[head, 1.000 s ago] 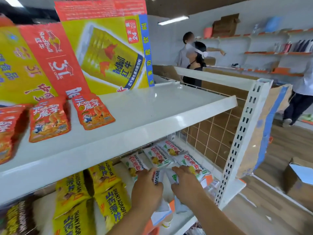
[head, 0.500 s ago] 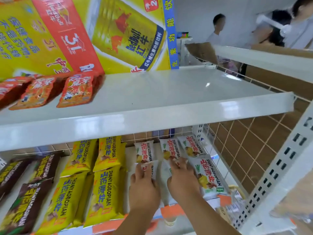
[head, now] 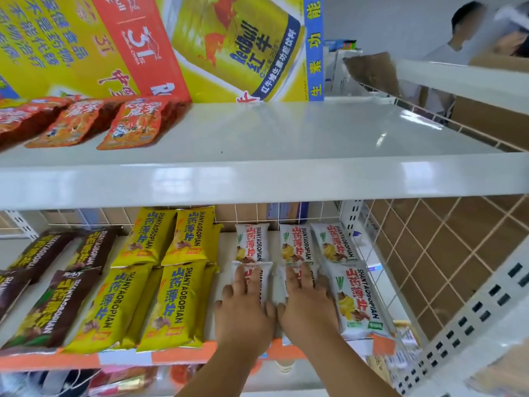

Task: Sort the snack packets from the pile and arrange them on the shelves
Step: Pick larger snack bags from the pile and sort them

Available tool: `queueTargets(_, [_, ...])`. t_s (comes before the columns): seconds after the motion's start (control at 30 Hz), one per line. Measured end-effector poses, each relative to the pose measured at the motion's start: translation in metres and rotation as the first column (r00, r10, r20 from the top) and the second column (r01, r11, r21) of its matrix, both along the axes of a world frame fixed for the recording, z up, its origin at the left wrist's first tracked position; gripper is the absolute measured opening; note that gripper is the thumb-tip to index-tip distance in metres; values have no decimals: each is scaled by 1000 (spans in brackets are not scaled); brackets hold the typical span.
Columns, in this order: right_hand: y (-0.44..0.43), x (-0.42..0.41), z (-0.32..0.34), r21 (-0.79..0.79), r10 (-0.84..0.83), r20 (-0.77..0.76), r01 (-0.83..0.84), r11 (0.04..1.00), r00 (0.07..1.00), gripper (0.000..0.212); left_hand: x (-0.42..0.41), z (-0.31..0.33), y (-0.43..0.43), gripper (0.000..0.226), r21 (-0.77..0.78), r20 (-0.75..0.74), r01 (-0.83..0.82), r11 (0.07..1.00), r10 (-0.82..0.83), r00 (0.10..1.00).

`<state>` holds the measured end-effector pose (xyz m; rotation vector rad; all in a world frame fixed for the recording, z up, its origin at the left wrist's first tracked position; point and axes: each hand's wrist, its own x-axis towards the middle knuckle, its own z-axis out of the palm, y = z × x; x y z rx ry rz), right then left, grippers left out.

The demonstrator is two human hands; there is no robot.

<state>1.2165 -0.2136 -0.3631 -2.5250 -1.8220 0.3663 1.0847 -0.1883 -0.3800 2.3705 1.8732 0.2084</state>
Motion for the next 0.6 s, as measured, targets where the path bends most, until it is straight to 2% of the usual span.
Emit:
queueTargets(0.43, [-3, -2, -11, 77, -6, 23, 4, 997, 1000, 82, -1, -9, 2, 79, 40, 15, -17, 999, 17, 1000])
queueTargets(0.6, [-18, -10, -15, 88, -27, 13, 26, 996, 1000, 84, -5, -15, -5, 78, 31, 2, 26, 999, -26, 1000])
